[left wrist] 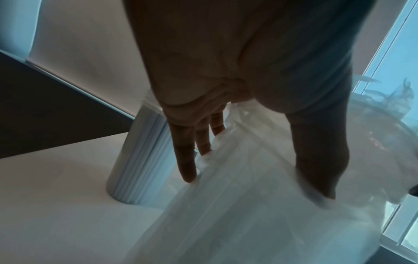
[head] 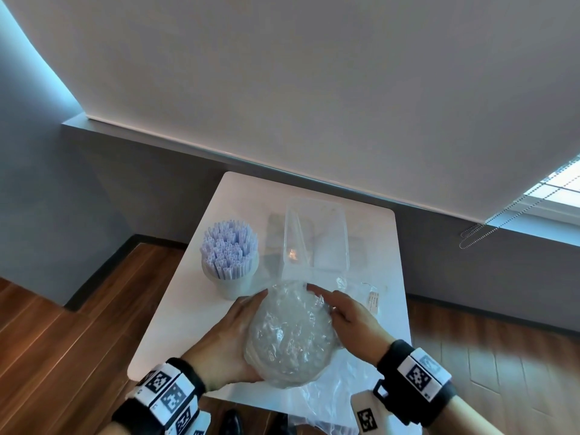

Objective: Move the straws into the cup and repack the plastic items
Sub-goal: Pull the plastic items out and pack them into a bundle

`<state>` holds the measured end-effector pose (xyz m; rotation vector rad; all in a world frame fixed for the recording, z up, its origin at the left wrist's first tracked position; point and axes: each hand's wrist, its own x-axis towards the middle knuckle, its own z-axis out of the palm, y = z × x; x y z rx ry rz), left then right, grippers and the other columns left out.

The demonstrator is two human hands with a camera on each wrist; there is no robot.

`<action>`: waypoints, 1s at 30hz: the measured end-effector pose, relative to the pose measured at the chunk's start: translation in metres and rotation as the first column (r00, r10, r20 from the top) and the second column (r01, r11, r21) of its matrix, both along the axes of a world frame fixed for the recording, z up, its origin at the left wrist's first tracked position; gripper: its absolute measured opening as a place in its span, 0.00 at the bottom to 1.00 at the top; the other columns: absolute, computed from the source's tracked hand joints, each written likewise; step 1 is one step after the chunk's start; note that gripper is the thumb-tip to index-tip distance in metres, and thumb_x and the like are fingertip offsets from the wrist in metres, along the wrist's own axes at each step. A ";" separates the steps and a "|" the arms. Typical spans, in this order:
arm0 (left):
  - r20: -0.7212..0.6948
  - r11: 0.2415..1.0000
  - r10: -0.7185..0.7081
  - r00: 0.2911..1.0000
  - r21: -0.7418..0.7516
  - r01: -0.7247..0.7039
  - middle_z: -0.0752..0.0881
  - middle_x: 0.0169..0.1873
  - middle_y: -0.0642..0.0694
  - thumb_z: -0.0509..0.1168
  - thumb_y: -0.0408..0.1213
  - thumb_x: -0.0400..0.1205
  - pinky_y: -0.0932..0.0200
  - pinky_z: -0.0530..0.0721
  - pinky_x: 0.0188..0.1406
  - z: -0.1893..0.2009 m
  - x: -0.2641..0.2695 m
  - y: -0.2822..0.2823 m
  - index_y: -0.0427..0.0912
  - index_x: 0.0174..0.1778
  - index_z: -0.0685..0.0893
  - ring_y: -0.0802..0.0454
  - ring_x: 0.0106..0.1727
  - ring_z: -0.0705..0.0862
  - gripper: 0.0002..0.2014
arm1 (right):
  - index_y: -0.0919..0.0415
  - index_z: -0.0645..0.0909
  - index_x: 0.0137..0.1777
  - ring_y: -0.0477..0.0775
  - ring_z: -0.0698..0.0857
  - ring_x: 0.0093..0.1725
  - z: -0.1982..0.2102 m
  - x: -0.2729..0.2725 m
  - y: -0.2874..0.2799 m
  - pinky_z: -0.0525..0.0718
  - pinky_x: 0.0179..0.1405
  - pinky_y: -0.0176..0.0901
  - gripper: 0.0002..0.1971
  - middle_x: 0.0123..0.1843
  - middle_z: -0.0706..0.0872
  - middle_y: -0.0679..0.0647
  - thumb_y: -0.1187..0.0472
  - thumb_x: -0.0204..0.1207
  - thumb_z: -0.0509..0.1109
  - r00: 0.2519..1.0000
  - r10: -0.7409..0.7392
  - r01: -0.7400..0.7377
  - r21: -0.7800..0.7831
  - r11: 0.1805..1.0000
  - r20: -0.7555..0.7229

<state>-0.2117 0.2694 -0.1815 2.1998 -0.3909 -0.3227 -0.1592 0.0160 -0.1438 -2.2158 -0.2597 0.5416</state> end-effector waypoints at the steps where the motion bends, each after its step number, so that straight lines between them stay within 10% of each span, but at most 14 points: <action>1: -0.014 1.000 -0.007 1.000 0.006 0.007 0.57 0.77 0.71 0.81 0.61 0.59 0.71 0.57 0.79 0.000 0.001 0.000 0.61 0.83 0.52 0.73 0.79 0.52 0.60 | 0.25 0.72 0.66 0.50 0.83 0.52 0.001 0.002 0.001 0.82 0.47 0.27 0.36 0.54 0.82 0.57 0.74 0.79 0.51 0.999 0.000 0.001 0.016 1.000 -0.047; 8: -0.173 0.999 0.032 0.984 0.041 -0.026 0.60 0.69 0.74 0.82 0.59 0.59 0.69 0.67 0.76 -0.027 0.002 0.005 0.74 0.76 0.56 0.81 0.71 0.61 0.53 | 0.48 0.73 0.74 0.54 0.85 0.39 -0.022 -0.002 -0.003 0.90 0.34 0.44 0.27 0.54 0.78 0.53 0.73 0.82 0.51 0.965 -0.027 0.012 -0.058 0.998 -0.262; 12: -0.215 0.998 0.064 0.975 0.018 -0.061 0.61 0.66 0.80 0.82 0.57 0.60 0.74 0.66 0.72 -0.034 0.002 0.000 0.78 0.70 0.57 0.72 0.71 0.65 0.49 | 0.41 0.77 0.46 0.60 0.85 0.46 -0.032 -0.007 -0.005 0.91 0.38 0.46 0.23 0.53 0.78 0.60 0.73 0.80 0.52 0.980 0.021 -0.051 -0.149 0.987 -0.197; 15: -0.263 0.995 0.008 0.965 -0.096 -0.034 0.71 0.70 0.69 0.85 0.48 0.59 0.62 0.74 0.74 -0.026 0.005 0.002 0.70 0.76 0.59 0.68 0.73 0.71 0.54 | 0.38 0.81 0.61 0.54 0.83 0.58 -0.034 -0.007 -0.017 0.90 0.49 0.50 0.27 0.61 0.78 0.52 0.69 0.71 0.59 0.980 0.135 -0.156 -0.144 0.977 -0.146; 19: -0.337 0.962 -0.075 0.938 -0.272 -0.021 0.69 0.71 0.74 0.89 0.44 0.54 0.72 0.68 0.72 -0.003 -0.002 0.002 0.70 0.77 0.54 0.74 0.74 0.67 0.62 | 0.41 0.55 0.83 0.41 0.72 0.72 -0.034 -0.008 -0.021 0.81 0.63 0.36 0.50 0.77 0.63 0.35 0.54 0.62 0.77 0.949 0.252 -0.290 -0.202 0.936 -0.191; 22: -0.240 0.965 0.070 0.968 -0.231 -0.127 0.67 0.72 0.72 0.89 0.50 0.50 0.73 0.68 0.72 -0.004 -0.010 -0.018 0.75 0.73 0.55 0.73 0.74 0.67 0.62 | 0.44 0.51 0.82 0.42 0.77 0.70 -0.046 -0.012 -0.011 0.81 0.68 0.44 0.64 0.73 0.74 0.39 0.40 0.49 0.88 0.967 0.190 -0.210 -0.110 0.971 -0.173; 30: -0.297 0.816 0.348 0.889 -0.371 -0.444 0.83 0.58 0.73 0.89 0.48 0.50 0.78 0.78 0.55 0.001 -0.019 -0.032 0.71 0.66 0.70 0.71 0.61 0.82 0.50 | 0.50 0.73 0.72 0.47 0.85 0.65 -0.039 -0.018 0.008 0.85 0.64 0.53 0.50 0.64 0.86 0.47 0.50 0.48 0.93 0.995 -0.017 0.038 0.209 0.977 -0.102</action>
